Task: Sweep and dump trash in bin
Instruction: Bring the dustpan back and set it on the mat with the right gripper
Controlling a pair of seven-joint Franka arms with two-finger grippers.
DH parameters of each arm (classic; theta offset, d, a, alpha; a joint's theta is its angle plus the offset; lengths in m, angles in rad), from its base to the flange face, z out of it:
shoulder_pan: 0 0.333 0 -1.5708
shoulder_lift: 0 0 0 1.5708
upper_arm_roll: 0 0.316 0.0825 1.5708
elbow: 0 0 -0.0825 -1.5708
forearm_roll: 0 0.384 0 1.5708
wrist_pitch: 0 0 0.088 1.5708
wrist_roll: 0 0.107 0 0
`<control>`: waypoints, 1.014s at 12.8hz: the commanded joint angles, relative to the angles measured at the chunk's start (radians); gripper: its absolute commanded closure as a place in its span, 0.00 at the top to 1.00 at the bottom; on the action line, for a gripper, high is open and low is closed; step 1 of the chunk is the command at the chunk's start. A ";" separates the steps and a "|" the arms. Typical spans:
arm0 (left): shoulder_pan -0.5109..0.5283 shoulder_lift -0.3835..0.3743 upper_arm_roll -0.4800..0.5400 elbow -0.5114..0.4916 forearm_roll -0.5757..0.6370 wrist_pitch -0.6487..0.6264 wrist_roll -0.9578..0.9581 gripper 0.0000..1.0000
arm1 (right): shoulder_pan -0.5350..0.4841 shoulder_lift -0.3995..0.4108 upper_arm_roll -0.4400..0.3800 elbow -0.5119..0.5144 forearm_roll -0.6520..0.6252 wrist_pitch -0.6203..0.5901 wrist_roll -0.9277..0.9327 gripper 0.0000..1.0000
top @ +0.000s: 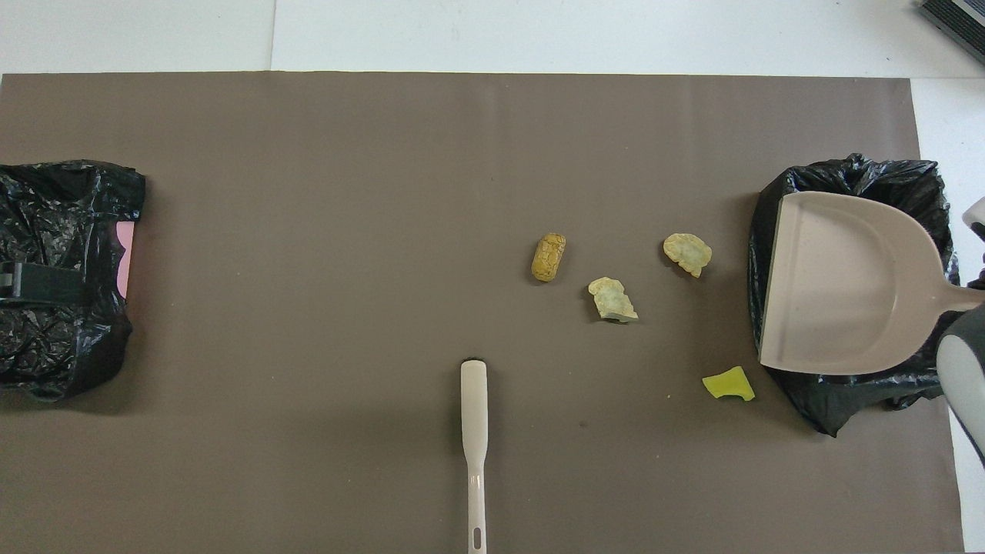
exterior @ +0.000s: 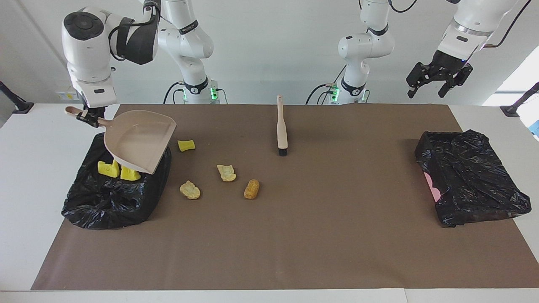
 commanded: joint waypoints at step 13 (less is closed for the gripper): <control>0.029 -0.010 0.001 -0.007 0.009 -0.016 0.010 1.00 | 0.417 0.204 0.006 0.036 0.366 0.104 1.306 0.00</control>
